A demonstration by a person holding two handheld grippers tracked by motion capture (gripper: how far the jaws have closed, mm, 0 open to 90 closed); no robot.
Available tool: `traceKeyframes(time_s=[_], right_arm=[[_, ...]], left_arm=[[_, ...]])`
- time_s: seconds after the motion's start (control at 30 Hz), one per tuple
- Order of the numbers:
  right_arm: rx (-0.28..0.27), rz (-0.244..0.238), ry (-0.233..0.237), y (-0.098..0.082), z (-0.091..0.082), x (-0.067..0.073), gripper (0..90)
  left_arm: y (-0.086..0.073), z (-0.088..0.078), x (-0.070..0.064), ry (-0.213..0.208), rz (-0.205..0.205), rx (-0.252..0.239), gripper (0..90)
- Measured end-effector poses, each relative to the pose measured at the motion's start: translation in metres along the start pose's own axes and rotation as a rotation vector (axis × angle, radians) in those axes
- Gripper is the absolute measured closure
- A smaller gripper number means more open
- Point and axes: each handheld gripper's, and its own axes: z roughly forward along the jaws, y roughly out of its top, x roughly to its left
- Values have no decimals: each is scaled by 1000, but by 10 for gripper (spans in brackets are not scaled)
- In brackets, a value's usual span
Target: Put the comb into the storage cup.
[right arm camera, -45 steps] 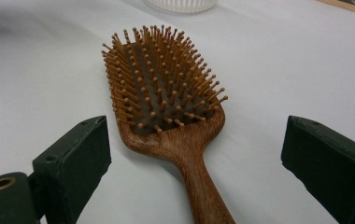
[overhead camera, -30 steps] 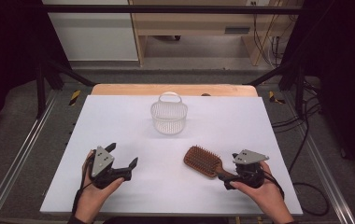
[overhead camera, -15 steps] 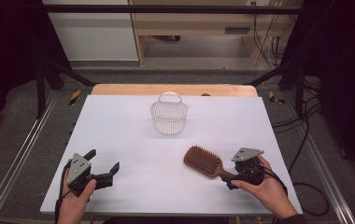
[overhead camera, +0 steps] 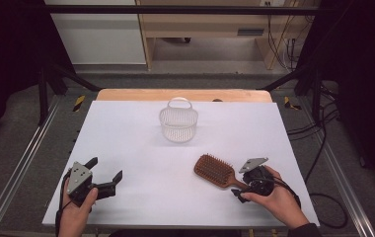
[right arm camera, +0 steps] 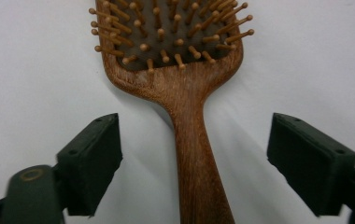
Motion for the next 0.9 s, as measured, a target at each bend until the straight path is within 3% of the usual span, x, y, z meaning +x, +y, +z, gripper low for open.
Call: traceKeyframes(time_s=[0.23,0.27,0.57,0.9], right_arm=[[22,-35,20,5,3,1,380],[28,-41,27,6,4,1,433],[78,-70,34,11,7,-1,593],[131,-93,59,17,9,-3,669]], left_arm=[[1,-1,1,7,1,-8,26],[1,-1,1,6,1,-10,27],[1,-1,1,3,5,-9,28],[1,0,1,2,3,-10,30]])
